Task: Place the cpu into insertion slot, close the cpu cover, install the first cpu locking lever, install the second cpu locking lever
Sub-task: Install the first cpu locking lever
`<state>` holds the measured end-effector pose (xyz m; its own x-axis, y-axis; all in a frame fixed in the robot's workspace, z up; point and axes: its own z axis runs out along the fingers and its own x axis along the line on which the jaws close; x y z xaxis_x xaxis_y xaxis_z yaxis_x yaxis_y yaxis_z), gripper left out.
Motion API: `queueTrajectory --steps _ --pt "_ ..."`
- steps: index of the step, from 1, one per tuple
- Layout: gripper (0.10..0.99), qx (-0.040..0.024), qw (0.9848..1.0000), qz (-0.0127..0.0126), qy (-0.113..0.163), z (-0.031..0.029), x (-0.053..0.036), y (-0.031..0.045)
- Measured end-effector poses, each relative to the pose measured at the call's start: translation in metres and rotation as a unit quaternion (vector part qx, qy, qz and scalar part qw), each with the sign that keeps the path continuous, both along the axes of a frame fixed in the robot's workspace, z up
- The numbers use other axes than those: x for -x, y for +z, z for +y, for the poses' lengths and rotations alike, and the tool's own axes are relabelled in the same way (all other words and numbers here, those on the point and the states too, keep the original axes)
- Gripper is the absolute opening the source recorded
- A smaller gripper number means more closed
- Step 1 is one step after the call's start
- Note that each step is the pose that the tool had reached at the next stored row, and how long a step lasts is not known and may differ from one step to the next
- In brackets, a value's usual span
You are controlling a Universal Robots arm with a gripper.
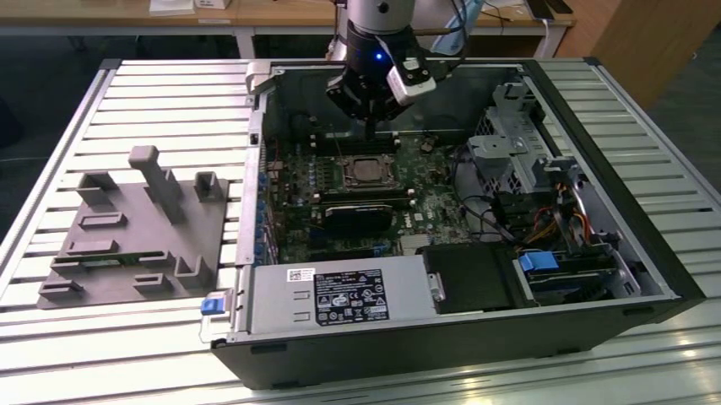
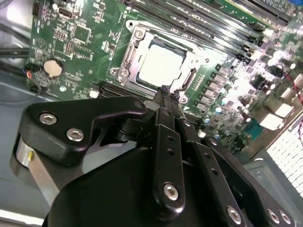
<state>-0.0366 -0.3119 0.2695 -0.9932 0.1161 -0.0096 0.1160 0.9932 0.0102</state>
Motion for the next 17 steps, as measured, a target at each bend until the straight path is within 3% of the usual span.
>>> queueTrajectory --steps 17 --pt "0.106 -0.0001 1.0 0.0 0.009 0.0 0.022 -0.003"
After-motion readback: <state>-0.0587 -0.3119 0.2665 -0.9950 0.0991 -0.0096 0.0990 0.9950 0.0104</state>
